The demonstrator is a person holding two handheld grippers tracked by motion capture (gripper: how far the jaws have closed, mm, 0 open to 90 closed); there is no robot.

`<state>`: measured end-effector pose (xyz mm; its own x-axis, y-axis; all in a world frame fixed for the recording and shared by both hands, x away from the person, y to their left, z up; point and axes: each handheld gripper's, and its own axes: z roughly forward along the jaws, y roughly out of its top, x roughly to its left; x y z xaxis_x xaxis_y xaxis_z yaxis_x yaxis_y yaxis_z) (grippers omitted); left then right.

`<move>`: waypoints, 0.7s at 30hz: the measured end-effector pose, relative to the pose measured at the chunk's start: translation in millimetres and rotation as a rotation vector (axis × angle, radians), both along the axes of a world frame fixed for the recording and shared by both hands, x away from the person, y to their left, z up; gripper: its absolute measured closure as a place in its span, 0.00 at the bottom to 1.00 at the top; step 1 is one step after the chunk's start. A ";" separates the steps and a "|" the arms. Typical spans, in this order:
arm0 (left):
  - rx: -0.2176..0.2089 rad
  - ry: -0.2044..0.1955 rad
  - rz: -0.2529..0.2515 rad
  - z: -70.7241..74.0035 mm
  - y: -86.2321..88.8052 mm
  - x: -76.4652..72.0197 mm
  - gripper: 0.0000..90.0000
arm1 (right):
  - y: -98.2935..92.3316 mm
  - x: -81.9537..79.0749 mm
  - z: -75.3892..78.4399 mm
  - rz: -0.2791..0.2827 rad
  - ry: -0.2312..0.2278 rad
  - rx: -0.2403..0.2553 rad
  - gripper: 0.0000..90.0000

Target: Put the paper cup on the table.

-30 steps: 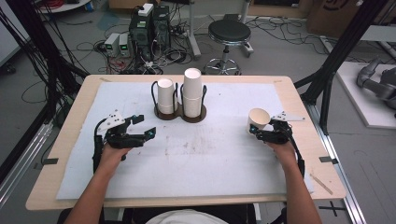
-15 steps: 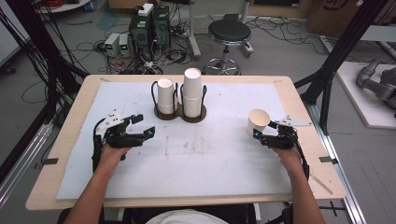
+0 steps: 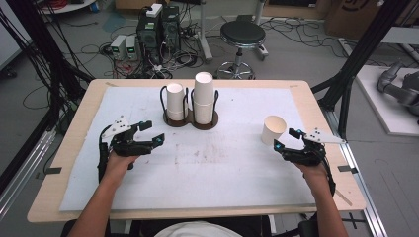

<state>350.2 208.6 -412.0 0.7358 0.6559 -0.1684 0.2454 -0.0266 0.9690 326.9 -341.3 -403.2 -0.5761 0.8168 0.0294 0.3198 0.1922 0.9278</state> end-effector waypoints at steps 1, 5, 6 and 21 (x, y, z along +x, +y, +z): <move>-0.006 0.000 -0.001 0.4 0.5 0.0 0.22 | 1.7 -0.8 2.3 0.006 -0.005 0.006 0.23; -0.024 -0.009 -0.005 2.1 0.2 -0.6 0.21 | 8.5 -2.9 9.4 0.045 -0.035 0.028 0.23; -0.025 -0.015 -0.011 2.6 -0.2 -0.6 0.21 | 10.5 -3.6 10.7 0.054 -0.037 0.033 0.23; -0.023 -0.032 -0.006 4.6 -1.4 -2.0 0.21 | 24.0 -12.5 25.6 0.131 -0.084 0.057 0.23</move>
